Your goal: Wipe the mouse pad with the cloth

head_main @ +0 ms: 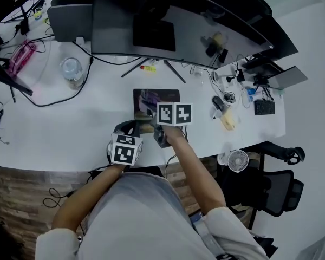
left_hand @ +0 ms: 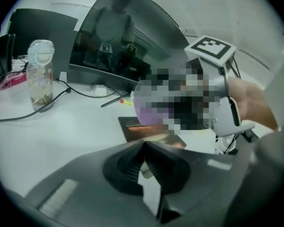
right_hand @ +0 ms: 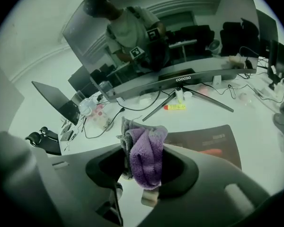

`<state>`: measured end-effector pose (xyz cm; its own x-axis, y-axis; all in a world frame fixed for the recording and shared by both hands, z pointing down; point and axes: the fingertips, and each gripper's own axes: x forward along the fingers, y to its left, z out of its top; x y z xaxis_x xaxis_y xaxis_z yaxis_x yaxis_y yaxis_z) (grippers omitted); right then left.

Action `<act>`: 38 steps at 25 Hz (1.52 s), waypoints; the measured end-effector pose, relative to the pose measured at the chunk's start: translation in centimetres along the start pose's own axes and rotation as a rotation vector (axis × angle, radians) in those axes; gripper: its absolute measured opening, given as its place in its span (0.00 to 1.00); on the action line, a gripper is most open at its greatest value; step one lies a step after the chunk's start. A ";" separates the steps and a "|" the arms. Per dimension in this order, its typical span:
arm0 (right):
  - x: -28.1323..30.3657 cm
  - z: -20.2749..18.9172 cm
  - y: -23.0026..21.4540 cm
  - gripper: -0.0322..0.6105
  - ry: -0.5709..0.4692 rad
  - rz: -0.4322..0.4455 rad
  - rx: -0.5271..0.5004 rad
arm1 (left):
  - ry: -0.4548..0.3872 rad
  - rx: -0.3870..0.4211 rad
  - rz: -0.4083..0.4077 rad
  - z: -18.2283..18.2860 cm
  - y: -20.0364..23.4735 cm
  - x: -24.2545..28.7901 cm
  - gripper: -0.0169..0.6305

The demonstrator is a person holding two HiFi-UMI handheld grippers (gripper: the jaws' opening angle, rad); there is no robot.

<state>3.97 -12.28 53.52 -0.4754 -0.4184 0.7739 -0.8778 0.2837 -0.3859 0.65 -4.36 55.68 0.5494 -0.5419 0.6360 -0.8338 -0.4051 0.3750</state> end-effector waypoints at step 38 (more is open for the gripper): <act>9.1 0.3 -3.6 0.34 0.227 0.091 0.046 | 0.211 -0.155 0.001 -3.8 2.0 6.9 0.03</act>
<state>2.77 -17.39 61.81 -0.5319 -0.1867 0.8260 -0.8362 0.2699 -0.4775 2.53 -6.11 63.36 0.5382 -0.3698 0.7573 -0.8419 -0.2782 0.4624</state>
